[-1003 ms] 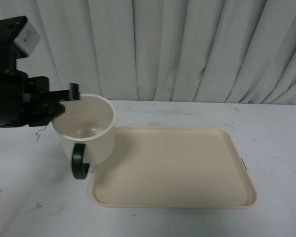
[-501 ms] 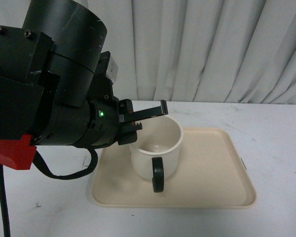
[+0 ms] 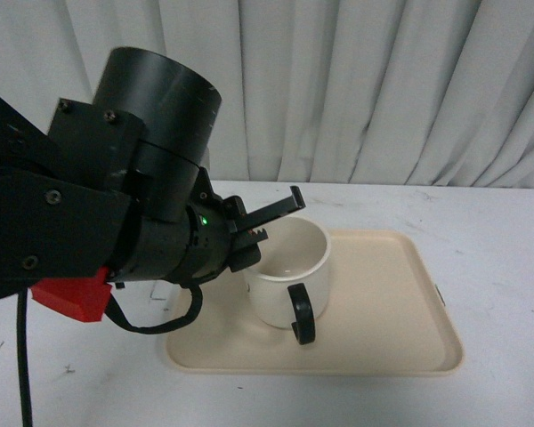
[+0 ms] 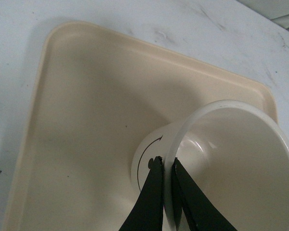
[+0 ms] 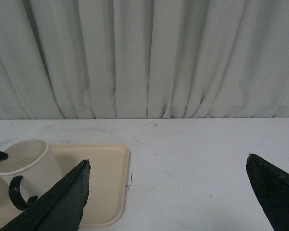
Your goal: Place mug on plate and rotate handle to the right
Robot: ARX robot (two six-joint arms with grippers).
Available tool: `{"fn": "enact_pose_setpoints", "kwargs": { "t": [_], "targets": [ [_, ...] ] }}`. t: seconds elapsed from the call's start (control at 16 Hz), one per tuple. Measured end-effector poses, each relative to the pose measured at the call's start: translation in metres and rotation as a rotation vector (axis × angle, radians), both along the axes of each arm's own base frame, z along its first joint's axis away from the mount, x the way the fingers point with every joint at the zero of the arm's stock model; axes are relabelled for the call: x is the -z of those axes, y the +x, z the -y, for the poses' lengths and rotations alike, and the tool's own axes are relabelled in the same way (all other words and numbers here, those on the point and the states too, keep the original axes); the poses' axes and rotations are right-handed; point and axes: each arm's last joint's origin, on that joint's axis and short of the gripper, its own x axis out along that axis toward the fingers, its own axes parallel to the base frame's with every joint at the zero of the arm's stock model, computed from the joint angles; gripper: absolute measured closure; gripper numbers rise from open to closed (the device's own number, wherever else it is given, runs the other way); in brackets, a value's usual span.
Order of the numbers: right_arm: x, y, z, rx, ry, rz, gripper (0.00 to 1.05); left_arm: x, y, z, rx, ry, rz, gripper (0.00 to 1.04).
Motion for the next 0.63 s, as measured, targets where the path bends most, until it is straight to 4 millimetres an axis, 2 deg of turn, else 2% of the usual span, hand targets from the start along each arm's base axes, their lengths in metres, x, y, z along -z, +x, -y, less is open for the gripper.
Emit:
{"fn": "enact_pose_setpoints", "kwargs": {
  "t": [0.25, 0.63],
  "targets": [
    [0.0, 0.0, 0.0, 0.0, 0.0, 0.0, 0.06, 0.005, 0.004, 0.008, -0.034, 0.005, 0.022, 1.02],
    [0.0, 0.0, 0.0, 0.0, 0.0, 0.0, 0.06, 0.005, 0.01, -0.001, -0.073, 0.065, 0.036, 1.02]
  ]
}}
